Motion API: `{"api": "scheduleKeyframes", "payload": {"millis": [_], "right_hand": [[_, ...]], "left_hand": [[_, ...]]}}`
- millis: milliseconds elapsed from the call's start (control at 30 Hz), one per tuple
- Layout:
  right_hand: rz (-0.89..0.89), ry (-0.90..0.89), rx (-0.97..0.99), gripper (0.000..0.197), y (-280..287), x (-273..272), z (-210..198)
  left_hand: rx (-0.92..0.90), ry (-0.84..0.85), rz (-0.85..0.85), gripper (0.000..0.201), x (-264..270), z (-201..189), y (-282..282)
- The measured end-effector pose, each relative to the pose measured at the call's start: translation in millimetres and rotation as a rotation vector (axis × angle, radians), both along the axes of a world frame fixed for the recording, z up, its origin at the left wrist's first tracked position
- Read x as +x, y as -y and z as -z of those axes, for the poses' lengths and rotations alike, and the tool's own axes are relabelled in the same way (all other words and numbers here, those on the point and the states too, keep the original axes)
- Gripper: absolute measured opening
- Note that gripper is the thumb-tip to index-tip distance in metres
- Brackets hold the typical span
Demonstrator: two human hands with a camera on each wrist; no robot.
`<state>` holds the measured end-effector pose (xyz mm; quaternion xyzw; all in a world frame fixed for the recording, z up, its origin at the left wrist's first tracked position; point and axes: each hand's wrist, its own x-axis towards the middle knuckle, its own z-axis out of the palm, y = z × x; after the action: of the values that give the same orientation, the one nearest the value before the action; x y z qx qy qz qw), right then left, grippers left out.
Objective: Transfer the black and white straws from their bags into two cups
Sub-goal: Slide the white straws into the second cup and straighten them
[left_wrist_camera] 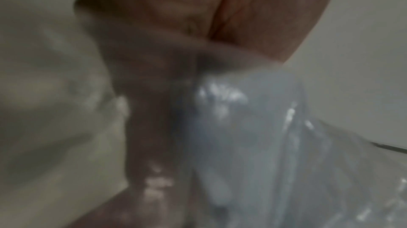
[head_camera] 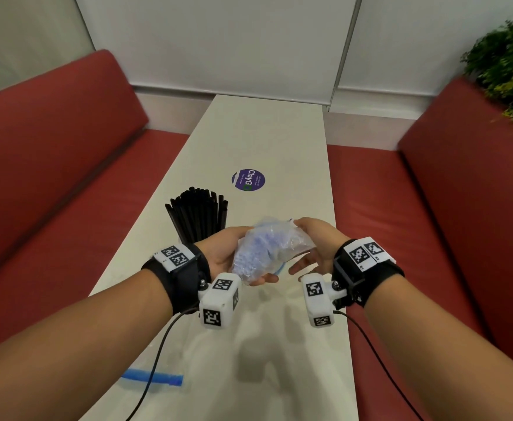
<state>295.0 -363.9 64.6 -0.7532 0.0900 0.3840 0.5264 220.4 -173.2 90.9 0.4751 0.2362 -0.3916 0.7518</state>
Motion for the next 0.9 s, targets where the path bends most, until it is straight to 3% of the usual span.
{"api": "scheduleKeyframes", "payload": {"millis": [167, 233, 300, 400, 467, 567, 633, 767, 833, 900], "right_hand": [[-0.1, 0.19, -0.162, 0.026, -3, -2, 7], [-0.194, 0.337, -0.254, 0.036, -3, 0, 12], [-0.269, 0.456, -0.304, 0.056, 0, 1, 20], [-0.335, 0.504, -0.235, 0.085, 2, -2, 29], [-0.337, 0.543, -0.151, 0.088, 0, -6, 31], [-0.306, 0.617, -0.088, 0.072, -4, -8, 33], [-0.275, 0.65, -0.129, 0.061, -8, -8, 34], [-0.186, 0.748, -0.226, 0.025, -14, -6, 25], [-0.128, 0.784, -0.221, 0.017, -14, -5, 18], [-0.09, 0.814, -0.235, 0.024, -12, -4, 13]], "left_hand": [[0.024, -0.038, -0.003, 0.077, 6, 9, -20], [0.084, -0.011, 0.015, 0.081, 4, 10, -29], [0.154, 0.063, 0.027, 0.068, 0, 10, -37], [0.299, 0.238, -0.016, 0.06, -7, 17, -43], [0.391, 0.393, 0.032, 0.068, -15, 21, -41], [0.655, 0.663, 0.198, 0.068, -23, 23, -30], [0.859, 0.793, 0.179, 0.054, -20, 23, -20], [1.033, 0.843, -0.107, 0.016, -4, 12, -12], [1.081, 0.833, -0.129, 0.022, 4, 2, -12], [1.095, 0.803, -0.094, 0.028, 10, -7, -11]]}}
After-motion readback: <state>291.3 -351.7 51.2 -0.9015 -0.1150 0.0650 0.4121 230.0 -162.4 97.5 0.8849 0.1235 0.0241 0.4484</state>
